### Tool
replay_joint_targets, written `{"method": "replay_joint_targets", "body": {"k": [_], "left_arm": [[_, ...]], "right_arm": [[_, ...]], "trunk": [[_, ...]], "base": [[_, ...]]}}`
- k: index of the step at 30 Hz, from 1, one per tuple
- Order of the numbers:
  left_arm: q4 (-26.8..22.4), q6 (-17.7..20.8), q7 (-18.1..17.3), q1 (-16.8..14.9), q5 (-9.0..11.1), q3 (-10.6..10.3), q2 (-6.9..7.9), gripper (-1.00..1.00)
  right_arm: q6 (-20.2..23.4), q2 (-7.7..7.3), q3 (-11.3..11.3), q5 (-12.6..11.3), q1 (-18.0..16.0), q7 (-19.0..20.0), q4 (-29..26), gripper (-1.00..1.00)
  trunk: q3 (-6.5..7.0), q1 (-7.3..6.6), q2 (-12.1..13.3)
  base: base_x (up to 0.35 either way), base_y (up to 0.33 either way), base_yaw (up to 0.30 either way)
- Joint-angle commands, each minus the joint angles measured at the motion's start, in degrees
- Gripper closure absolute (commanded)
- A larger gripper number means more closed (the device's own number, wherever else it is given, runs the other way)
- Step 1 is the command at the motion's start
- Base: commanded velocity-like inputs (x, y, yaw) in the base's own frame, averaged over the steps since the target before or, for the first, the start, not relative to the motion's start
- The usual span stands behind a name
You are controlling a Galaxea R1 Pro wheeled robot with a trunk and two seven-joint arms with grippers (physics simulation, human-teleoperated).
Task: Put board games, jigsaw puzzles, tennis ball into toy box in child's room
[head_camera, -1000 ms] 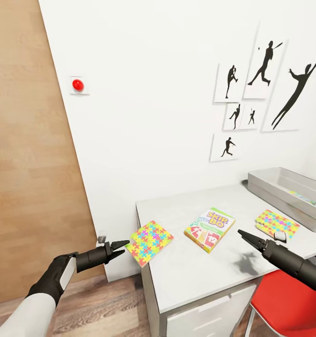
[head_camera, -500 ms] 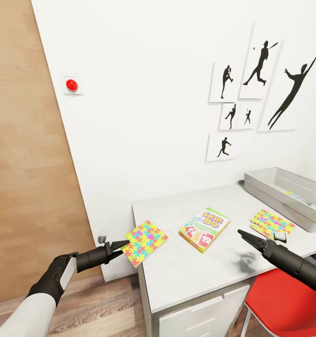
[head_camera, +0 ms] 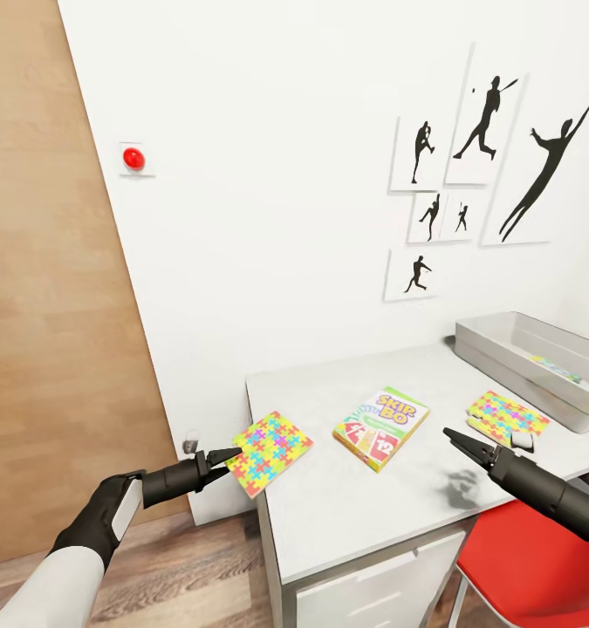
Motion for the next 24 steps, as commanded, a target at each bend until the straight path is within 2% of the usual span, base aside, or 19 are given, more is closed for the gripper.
{"method": "replay_joint_targets", "body": {"k": [1,24], "left_arm": [[0.0,0.4,-0.1,0.0,0.1,0.0,-0.01,-1.00],[0.0,0.4,-0.1,0.0,0.1,0.1,0.01,-1.00]], "right_arm": [[0.3,0.00,0.0,-0.1,-0.1,0.1,0.0,-1.00],[0.3,0.00,0.0,-0.1,-0.1,0.1,0.0,-1.00]], "trunk": [[-0.06,0.00,0.0],[-0.06,0.00,0.0]], "base": [[0.013,0.000,0.000],[0.001,0.000,0.000]]}}
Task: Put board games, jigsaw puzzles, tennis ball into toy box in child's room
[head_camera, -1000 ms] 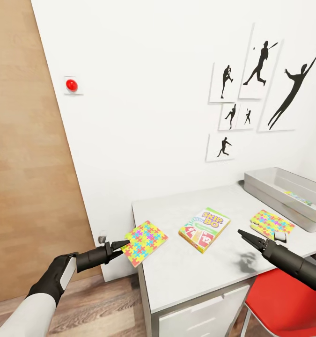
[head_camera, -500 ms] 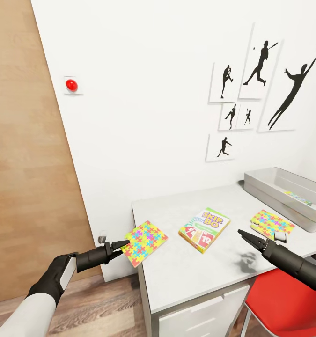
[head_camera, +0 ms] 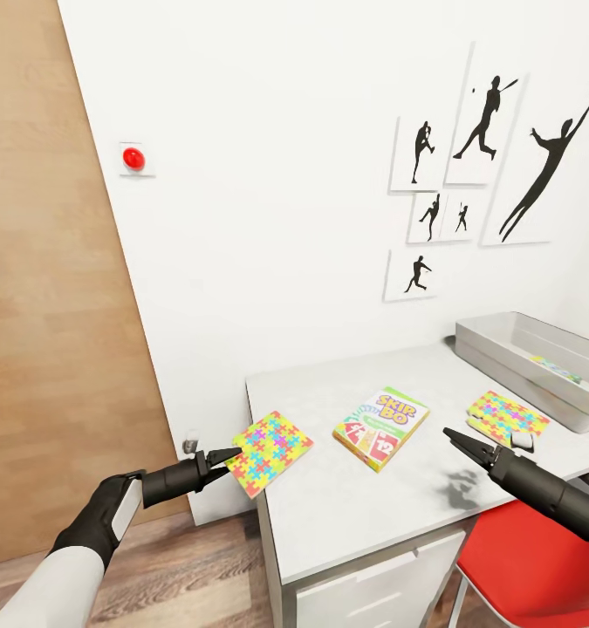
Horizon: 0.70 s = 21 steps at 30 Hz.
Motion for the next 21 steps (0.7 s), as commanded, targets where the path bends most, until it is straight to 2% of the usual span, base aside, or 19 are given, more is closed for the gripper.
{"method": "replay_joint_targets", "body": {"k": [1,16,17,21], "left_arm": [[0.0,0.4,-0.1,0.0,0.1,0.1,0.01,-1.00],[0.0,0.4,-0.7,0.0,0.2,0.1,0.10,-1.00],[0.0,0.4,-0.7,0.0,0.2,0.1,0.08,1.00],[0.0,0.3,-0.8,0.0,0.2,0.1,0.07,1.00]], "right_arm": [[0.3,0.00,0.0,-0.1,-0.1,0.1,0.0,-1.00],[0.3,-0.01,0.0,0.2,0.0,0.0,0.0,-1.00],[0.3,-0.01,0.0,0.2,0.0,0.0,0.0,-1.00],[0.3,0.00,0.0,0.3,-0.1,-0.1,0.0,-1.00]], "trunk": [[-0.06,0.00,0.0],[-0.06,0.00,0.0],[-0.06,0.00,0.0],[-0.06,0.00,0.0]], "base": [[0.000,0.000,0.000],[0.000,0.000,0.000],[0.000,0.000,0.000],[0.000,0.000,0.000]]}}
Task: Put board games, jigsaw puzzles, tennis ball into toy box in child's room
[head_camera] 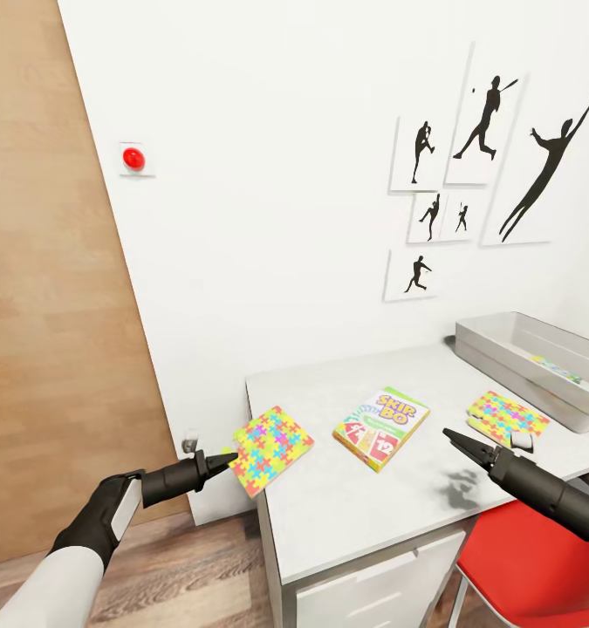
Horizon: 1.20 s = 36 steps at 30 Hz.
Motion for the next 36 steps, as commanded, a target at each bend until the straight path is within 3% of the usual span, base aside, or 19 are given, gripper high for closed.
{"method": "replay_joint_targets", "body": {"k": [1,33,36], "left_arm": [[0.0,-0.1,-0.1,0.0,-0.3,0.0,0.01,1.00],[0.0,0.1,-0.8,0.0,-0.3,0.0,-0.05,1.00],[-0.3,0.1,-0.9,0.0,-0.3,-0.1,-0.05,1.00]], "right_arm": [[0.3,0.00,0.0,-0.1,0.0,0.1,0.0,-1.00],[0.3,0.00,-0.1,-0.1,0.0,0.1,0.0,-1.00],[0.3,0.00,-0.1,-0.1,0.0,0.0,0.0,-1.00]], "trunk": [[-0.06,0.00,0.0],[-0.06,0.00,0.0],[0.48,-0.66,1.2]], "base": [[0.000,0.000,0.000],[0.000,0.000,0.000],[0.000,0.000,0.000]]}}
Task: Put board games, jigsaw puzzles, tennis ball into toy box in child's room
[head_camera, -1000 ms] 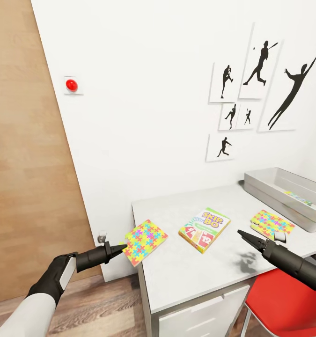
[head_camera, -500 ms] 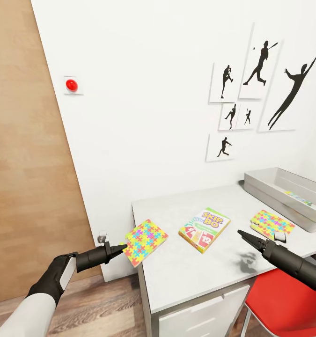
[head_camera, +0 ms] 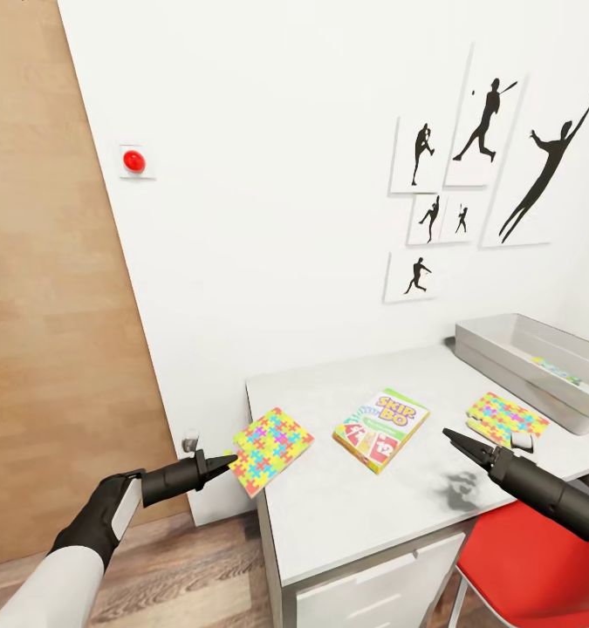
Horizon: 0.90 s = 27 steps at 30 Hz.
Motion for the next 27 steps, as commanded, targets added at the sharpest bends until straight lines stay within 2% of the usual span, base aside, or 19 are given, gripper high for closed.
{"method": "replay_joint_targets", "body": {"k": [1,8,13,15,21,27], "left_arm": [[-0.1,0.4,-0.3,0.0,0.1,0.0,-0.01,1.00],[-0.5,0.6,-4.1,0.0,0.1,-0.3,0.06,1.00],[-0.9,1.6,-5.1,0.0,0.1,-0.4,0.39,1.00],[-1.8,2.6,-5.8,0.0,0.1,-0.4,0.48,1.00],[-7.5,7.9,-10.3,0.0,0.0,-0.6,0.68,1.00],[-8.5,10.8,-11.4,0.0,-0.2,-0.9,0.77,1.00]], "right_arm": [[0.3,0.00,0.0,-0.1,0.0,0.1,0.0,-1.00],[0.3,0.00,0.0,-0.1,-0.1,0.1,0.0,-1.00],[0.3,0.00,0.0,-0.1,-0.1,0.0,0.0,-1.00],[0.3,0.00,0.0,0.0,-0.1,-0.1,0.0,-1.00],[0.3,0.00,0.0,0.2,0.0,-0.2,0.1,-1.00],[0.3,0.07,0.1,0.3,-0.1,-0.2,0.1,-1.00]], "trunk": [[0.13,-0.23,0.4],[1.38,-1.77,3.2],[2.28,-2.87,5.2],[2.28,-2.87,5.2],[3.36,-4.18,7.6],[4.43,-5.50,10.0]], "base": [[0.000,0.000,0.000],[0.000,0.000,0.000],[0.000,0.000,0.000],[0.000,0.000,0.000],[0.000,0.000,0.000],[0.000,0.000,0.000]]}}
